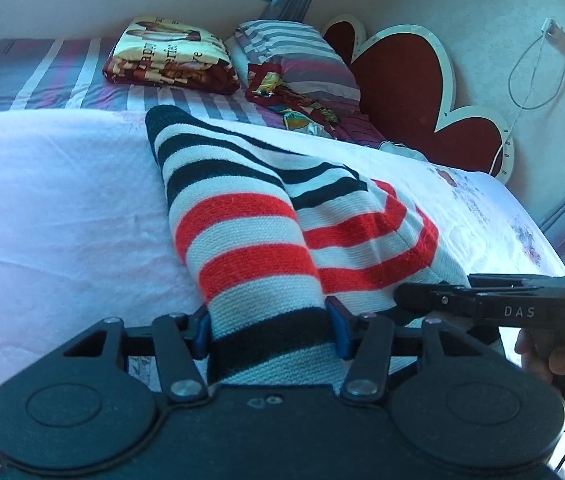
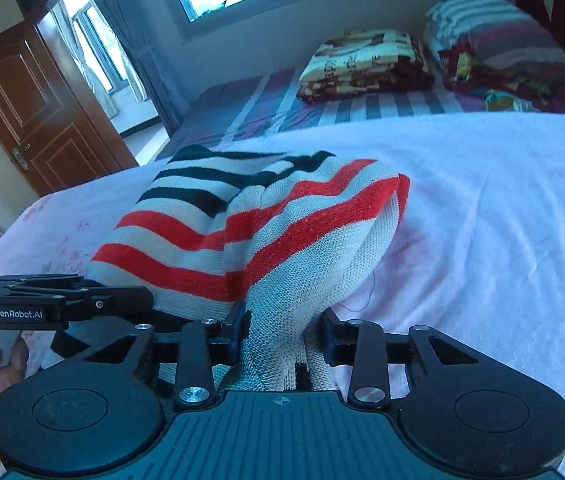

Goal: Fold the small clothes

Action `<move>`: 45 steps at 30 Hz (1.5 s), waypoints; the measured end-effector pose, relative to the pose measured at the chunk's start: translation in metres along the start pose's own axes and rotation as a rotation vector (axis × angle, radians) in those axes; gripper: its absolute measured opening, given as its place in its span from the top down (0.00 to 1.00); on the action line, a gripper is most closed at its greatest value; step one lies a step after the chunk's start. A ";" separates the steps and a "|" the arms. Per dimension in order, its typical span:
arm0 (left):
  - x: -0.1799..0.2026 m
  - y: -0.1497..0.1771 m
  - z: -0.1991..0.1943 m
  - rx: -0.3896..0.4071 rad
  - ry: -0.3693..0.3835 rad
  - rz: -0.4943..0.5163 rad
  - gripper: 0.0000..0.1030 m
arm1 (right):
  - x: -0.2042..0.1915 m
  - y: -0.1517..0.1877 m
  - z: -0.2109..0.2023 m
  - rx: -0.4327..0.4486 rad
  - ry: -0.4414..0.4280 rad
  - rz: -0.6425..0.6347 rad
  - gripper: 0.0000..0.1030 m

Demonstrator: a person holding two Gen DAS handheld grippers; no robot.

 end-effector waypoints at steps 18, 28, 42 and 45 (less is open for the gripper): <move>-0.094 -0.002 -0.130 0.065 -0.049 0.035 0.50 | -0.195 -0.032 0.029 0.047 -0.039 -0.132 0.67; -0.205 0.010 -0.223 0.075 -0.163 -0.046 0.50 | -0.338 -0.029 0.109 0.005 -0.184 -0.194 0.67; -0.268 0.021 -0.206 0.057 -0.122 -0.178 0.23 | -0.299 0.006 0.158 -0.060 -0.258 0.070 0.64; -0.276 0.027 -0.218 0.060 -0.088 -0.214 0.22 | -0.292 0.005 0.157 -0.061 -0.271 0.108 0.56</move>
Point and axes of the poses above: each gripper's, at about its wrist camera, not at the fingertips, and z roughly the way its jaws point, x to its right, y to its underside, the point moved 1 cm from there along z, roughly the way its jaws point, and after that the axes turned 12 degrees about -z, right-handed, at the moved point
